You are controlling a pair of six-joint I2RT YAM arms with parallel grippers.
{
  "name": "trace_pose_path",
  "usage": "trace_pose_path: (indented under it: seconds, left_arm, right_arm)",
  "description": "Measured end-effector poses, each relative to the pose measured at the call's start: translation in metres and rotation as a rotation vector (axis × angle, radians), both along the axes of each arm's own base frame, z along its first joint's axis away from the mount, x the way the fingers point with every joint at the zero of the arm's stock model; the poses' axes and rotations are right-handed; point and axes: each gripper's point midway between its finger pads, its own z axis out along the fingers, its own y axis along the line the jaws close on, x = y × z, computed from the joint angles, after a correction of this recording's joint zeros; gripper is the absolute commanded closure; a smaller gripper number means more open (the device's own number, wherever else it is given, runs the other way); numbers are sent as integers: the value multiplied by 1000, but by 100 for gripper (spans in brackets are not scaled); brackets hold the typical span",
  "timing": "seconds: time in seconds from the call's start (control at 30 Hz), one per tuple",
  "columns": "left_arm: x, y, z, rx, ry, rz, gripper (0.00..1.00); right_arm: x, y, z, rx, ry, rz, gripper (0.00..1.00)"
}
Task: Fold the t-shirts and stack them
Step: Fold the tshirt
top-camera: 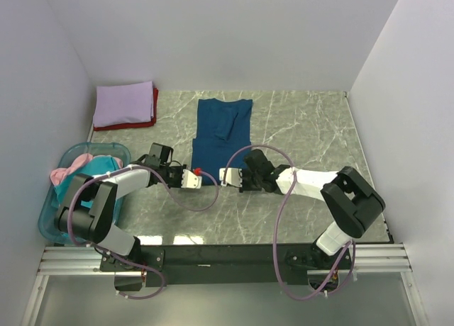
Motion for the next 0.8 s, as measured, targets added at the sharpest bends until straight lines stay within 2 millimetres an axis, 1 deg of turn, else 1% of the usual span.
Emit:
trace_pose_path:
  seconds: [0.07,0.1,0.17,0.37,0.4,0.47,0.53,0.67,0.77,0.8]
  left_arm:
    - [-3,-1,4,-7,31,5,100]
    - [-4,-1,8,-13,44,9,100]
    - [0,-3,23,-36,60,19,100]
    - [29,-4,84,-125,45,86,100]
    - [32,-4,92,-136,40,94,100]
    - [33,-4,100,-150,42,100,99]
    - [27,-5,101,-155,69,98,100]
    - [5,-6,102,-140,122,76,100]
    - [-21,-9,108,-120,138,24,100]
    - [-34,-10,111,-116,143,0,99]
  right_arm:
    - [-2,-1,4,9,25,-12,100]
    - [-3,-2,9,18,46,-27,100]
    - [1,-3,22,44,70,-55,100]
    - [33,-9,81,167,74,-165,100]
    - [37,-12,88,179,71,-177,100]
    - [40,-15,97,191,70,-189,100]
    - [36,-16,100,193,82,-188,100]
    - [19,-21,104,184,115,-175,100]
    - [-2,-23,116,197,119,-149,100]
    - [-11,-24,119,201,121,-140,100]
